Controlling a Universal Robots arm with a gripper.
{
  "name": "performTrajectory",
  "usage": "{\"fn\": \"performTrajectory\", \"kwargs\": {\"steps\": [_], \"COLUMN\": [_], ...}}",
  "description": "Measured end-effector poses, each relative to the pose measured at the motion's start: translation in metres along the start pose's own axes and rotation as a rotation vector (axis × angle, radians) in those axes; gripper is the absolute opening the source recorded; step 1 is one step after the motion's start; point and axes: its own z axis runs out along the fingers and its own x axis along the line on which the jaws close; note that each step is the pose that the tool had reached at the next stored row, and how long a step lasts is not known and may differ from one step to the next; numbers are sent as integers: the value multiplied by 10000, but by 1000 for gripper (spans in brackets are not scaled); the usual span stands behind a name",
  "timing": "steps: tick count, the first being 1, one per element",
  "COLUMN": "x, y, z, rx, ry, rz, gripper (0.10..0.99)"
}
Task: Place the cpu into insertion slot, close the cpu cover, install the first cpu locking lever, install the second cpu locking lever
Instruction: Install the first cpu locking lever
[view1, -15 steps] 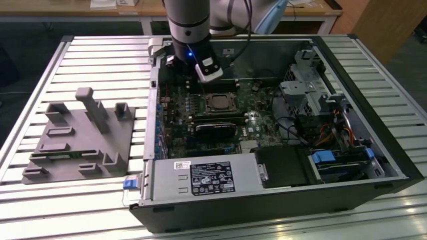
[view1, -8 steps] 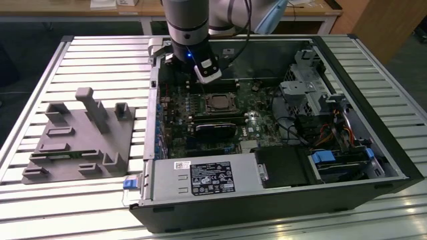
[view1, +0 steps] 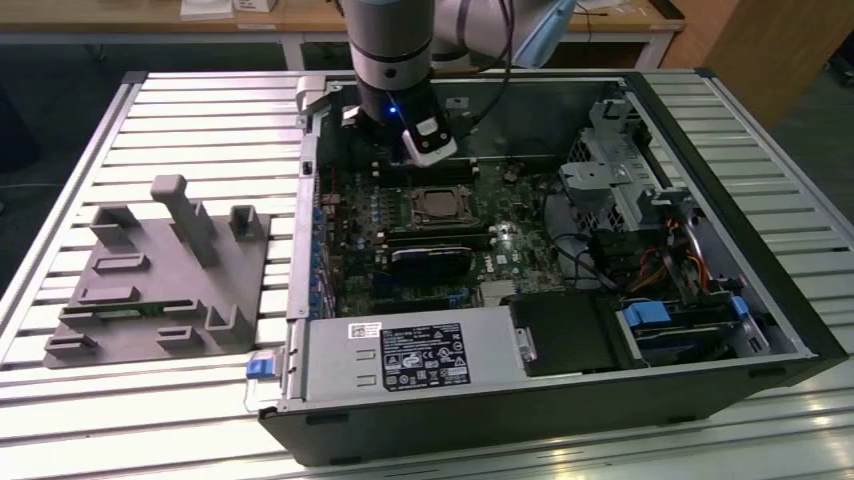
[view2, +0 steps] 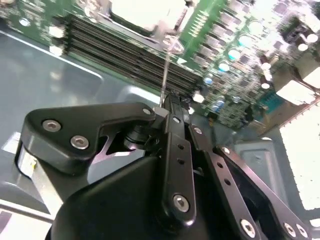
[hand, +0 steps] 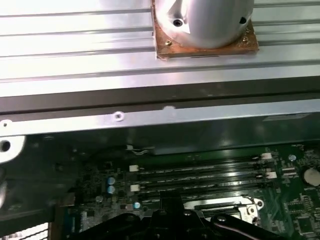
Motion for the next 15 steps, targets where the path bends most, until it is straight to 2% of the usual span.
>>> {"fn": "performTrajectory", "kwargs": {"steps": [7,15], "x": [-274,-293], "y": [26,26], "z": [15,17], "rx": [1,-1], "ry": [3,-5], "rz": [1,-29], "gripper": [106,106]}}
